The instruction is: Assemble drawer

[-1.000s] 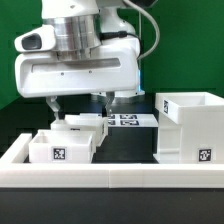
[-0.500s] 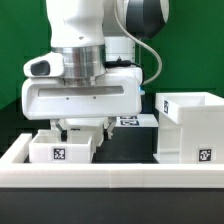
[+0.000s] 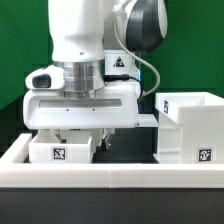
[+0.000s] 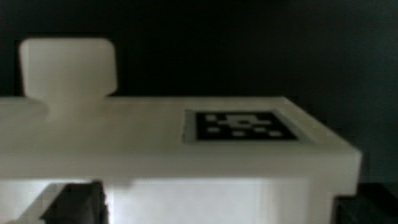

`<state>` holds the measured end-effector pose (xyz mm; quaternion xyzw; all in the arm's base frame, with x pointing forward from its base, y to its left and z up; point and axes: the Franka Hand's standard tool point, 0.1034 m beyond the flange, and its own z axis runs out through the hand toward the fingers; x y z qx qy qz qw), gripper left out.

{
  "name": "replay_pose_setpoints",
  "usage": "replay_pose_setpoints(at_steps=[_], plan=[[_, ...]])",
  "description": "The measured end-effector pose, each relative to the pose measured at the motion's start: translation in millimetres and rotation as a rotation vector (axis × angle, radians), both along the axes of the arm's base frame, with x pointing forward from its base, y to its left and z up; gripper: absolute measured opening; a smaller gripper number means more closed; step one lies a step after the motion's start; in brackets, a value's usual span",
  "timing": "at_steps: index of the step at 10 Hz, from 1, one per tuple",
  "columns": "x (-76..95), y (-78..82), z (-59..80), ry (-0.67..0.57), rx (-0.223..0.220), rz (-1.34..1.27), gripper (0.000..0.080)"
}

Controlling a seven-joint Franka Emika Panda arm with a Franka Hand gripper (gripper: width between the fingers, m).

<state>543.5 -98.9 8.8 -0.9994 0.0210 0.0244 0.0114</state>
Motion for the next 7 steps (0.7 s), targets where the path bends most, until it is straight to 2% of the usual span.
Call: replay_pose_setpoints(at_steps=[2,3,4,6,7], plan=[[-0.6,-0.3,-1.4,-0.002,-0.002,0.000,0.0649],[-0.8,0.3,-1.6,-0.002,-0.002,-0.002,0.0522],[-0.6,1.1,-1.5,-0.002,-0.002,-0.001,0.0522],[-0.7,0.9,-1.6,-0.002,-0.002,-0.001,0.0249],[-0.7,0.8,-1.6,-0.002,-0.002,-0.001,0.0249]])
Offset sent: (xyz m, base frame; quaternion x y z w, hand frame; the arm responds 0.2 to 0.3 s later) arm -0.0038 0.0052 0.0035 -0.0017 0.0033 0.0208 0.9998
